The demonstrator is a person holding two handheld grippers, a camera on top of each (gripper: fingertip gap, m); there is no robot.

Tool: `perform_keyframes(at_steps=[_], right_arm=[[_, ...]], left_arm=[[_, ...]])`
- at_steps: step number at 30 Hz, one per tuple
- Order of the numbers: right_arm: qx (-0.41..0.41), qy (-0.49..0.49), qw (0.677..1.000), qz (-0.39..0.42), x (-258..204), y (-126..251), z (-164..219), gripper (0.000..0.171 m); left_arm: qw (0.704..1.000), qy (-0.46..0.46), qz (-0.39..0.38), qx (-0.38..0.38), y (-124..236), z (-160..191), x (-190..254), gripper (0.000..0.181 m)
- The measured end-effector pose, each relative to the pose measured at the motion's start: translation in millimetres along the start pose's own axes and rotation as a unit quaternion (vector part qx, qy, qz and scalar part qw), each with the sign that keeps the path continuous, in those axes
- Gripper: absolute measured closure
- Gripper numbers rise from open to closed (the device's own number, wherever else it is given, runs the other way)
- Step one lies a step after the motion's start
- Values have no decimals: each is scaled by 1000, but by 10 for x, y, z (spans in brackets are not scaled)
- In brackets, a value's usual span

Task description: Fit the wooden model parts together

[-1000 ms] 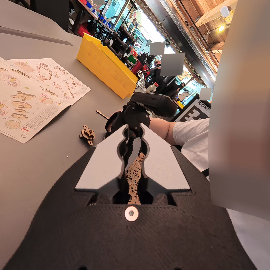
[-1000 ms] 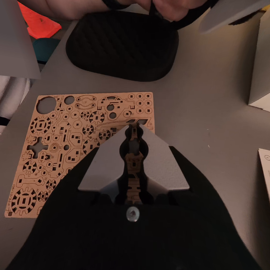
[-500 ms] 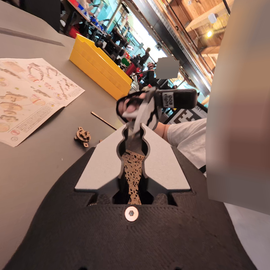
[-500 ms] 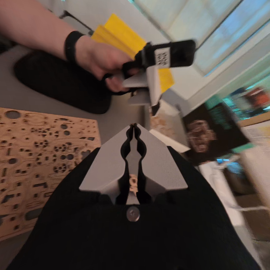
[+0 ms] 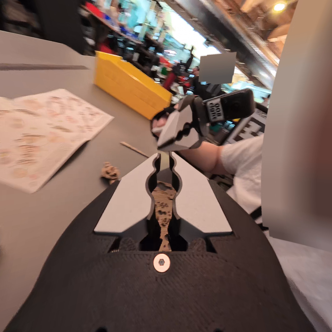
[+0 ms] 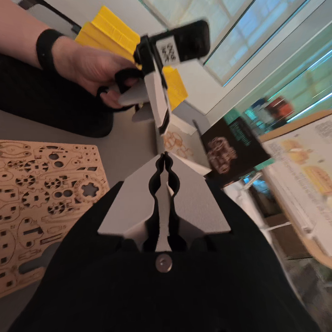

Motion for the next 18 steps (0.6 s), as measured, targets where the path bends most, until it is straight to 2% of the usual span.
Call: perform_keyframes(at_steps=[4,7,10,13,18], right_arm=[[-68,-135,981,-124,-250,-86,369,170],[-146,-147,971,-116,-211,-113,712,165],[-181,-145,967,-108,-104,1,882,163],[-198,-190,946,-174,-206,153,964,165],[-237,-211,927,-199,-315,165,1166,166]], left_arm=[[999,19,-37,8,120,-43,-157,174],[998,36,-49,6,139,-19,-240,174],[997,41,-60,9,182,-30,-288,174],[997,48,-60,19,217,-62,-298,174],[997,60,-53,11,181,-18,-303,174]])
Point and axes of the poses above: each gripper's, where its closed fingertips meet, y back along the fingers, z out of its underside, x = y × z across the jaws, the point moved 1 cm from there along y, back along the fingers, and after that the axes turned 4 degrees about -y, right-handed, at the moved point
